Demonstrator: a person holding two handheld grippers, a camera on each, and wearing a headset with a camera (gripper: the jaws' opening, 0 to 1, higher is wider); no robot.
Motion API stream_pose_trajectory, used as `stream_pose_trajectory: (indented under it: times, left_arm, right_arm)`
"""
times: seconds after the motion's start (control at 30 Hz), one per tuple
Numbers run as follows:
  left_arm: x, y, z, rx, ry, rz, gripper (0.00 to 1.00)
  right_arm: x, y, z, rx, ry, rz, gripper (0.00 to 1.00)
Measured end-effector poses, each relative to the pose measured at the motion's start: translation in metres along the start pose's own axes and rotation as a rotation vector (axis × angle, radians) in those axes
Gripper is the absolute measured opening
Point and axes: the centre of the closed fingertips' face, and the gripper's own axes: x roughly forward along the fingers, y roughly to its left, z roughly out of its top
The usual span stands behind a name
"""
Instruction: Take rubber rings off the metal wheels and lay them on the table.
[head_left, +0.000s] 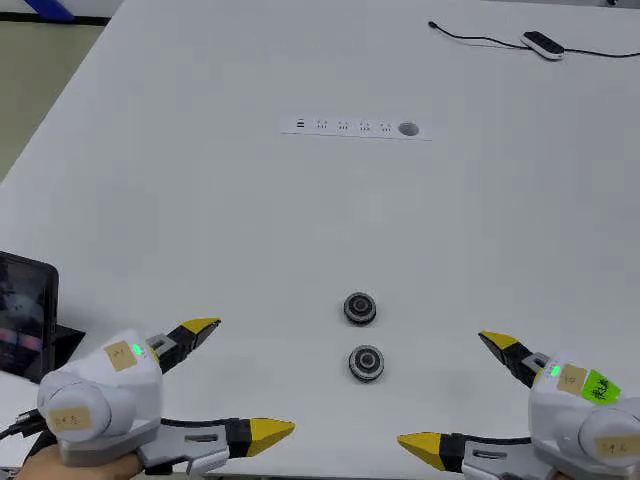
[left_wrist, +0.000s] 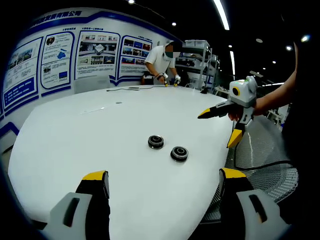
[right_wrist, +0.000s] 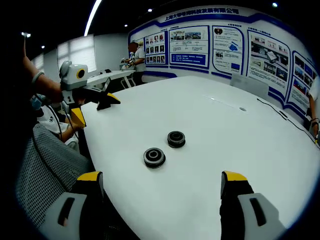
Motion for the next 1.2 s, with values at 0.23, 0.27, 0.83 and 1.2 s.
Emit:
stream_pose_trajectory:
  times: [0.23,0.27,0.83,1.2]
  left_arm:
    - [0.007,-0.006,0.002,0.007,0.012,-0.022,0.89]
    - [0.008,-0.007,0.003,0.009,0.011,-0.025,0.88]
    - [0.031,-0.015,0.011,0.051,0.038,-0.081,0.79]
    - [0.042,-0.017,0.01,0.079,0.057,-0.118,0.72]
  right_arm:
    - [0.004,0.006,0.001,0.04,-0.008,0.016,0.99]
    - [0.005,0.006,0.0,0.042,-0.008,0.016,0.98]
    - [0.019,0.018,0.002,0.147,-0.007,0.06,0.85]
    - [0.026,0.021,-0.002,0.2,-0.003,0.073,0.76]
